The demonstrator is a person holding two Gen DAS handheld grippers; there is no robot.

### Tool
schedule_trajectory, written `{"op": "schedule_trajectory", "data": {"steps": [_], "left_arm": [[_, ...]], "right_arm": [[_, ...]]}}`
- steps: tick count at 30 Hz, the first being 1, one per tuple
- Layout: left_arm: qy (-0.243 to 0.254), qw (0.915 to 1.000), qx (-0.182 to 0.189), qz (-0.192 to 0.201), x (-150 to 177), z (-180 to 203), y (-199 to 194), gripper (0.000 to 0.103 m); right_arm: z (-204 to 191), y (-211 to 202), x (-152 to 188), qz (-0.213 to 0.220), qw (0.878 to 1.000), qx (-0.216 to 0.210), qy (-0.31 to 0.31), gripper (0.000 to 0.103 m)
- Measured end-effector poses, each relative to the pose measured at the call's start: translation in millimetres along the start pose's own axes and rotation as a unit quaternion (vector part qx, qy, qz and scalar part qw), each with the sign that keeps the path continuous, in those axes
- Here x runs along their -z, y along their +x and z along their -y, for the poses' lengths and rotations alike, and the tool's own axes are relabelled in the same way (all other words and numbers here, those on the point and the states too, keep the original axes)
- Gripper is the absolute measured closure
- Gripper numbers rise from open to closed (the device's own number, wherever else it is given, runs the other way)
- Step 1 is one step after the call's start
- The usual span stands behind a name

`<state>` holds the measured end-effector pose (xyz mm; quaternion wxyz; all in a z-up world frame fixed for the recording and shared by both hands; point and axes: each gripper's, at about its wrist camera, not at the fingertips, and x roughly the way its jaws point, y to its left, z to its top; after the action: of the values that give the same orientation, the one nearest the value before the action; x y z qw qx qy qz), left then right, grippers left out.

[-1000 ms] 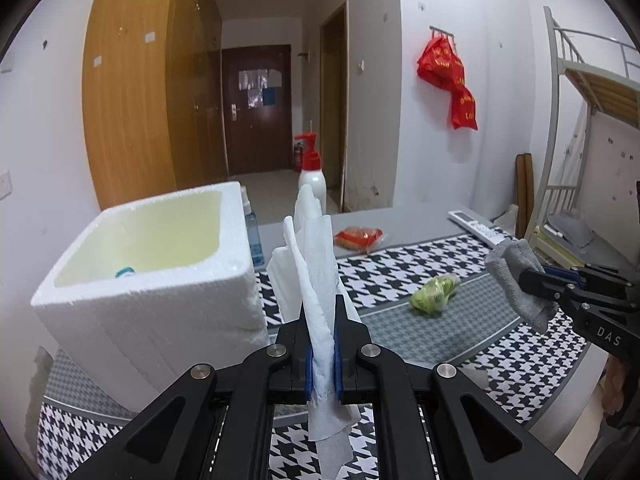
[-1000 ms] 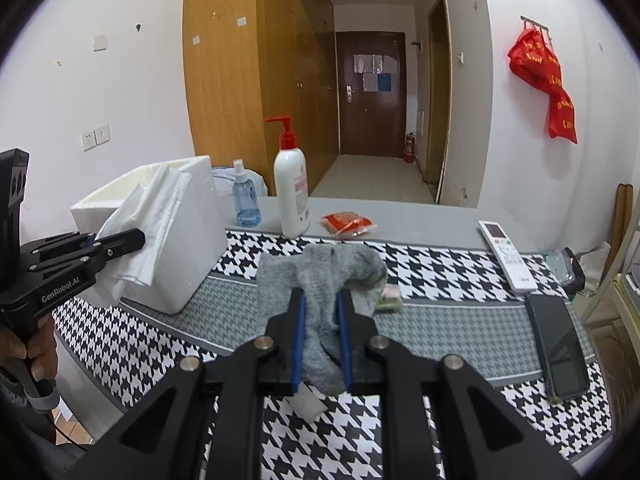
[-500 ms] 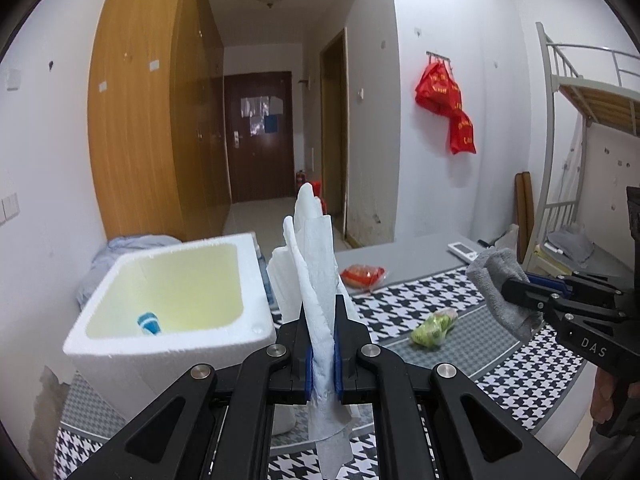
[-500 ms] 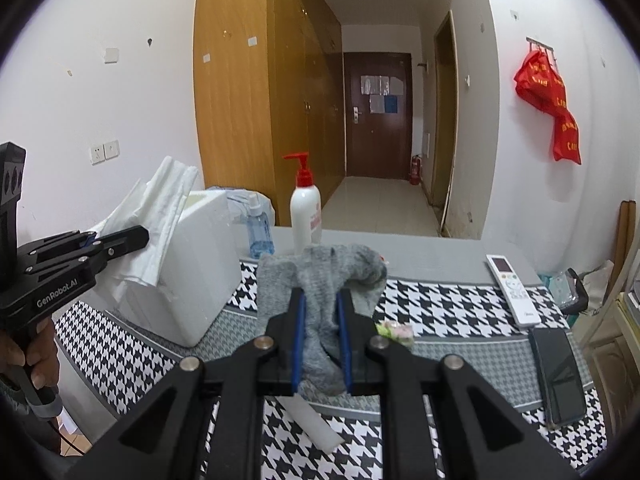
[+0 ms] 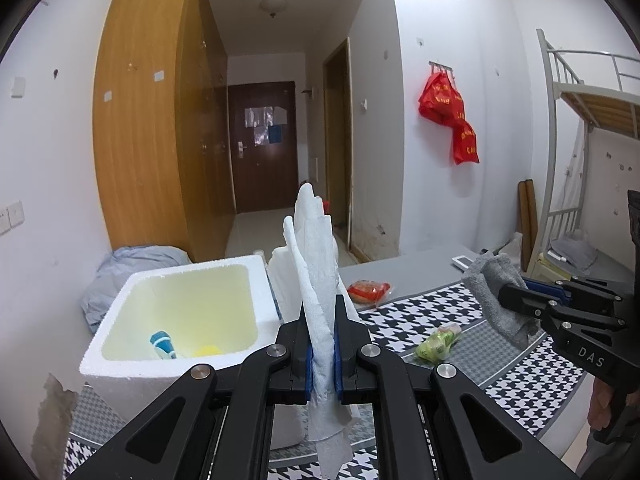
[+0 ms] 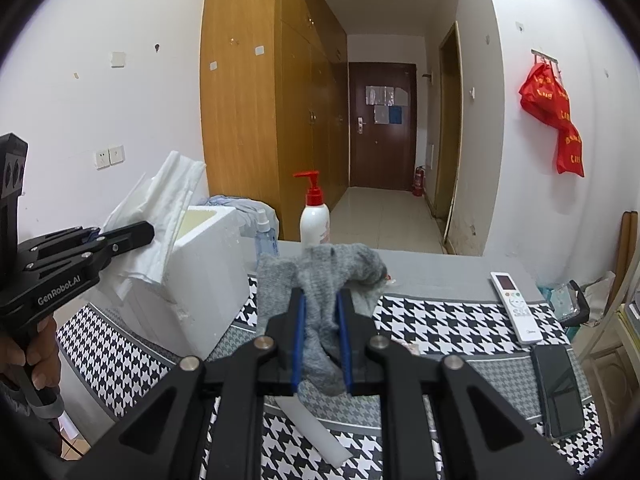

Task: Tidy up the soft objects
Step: 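Carry the tissue and sock with both tools over the white foam box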

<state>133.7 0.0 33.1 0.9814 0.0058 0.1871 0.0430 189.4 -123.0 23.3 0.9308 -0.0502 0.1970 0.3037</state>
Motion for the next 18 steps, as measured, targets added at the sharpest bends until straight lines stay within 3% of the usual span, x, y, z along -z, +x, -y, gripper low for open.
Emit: {"op": "schedule_trajectory", "data": {"steps": [18], "left_arm": [[-0.007, 0.9996, -0.019, 0.021, -13, -15, -6, 0.095]], "right_arm": [[-11, 2, -17, 0.019, 1.000, -0.010, -0.010, 0.084]]}}
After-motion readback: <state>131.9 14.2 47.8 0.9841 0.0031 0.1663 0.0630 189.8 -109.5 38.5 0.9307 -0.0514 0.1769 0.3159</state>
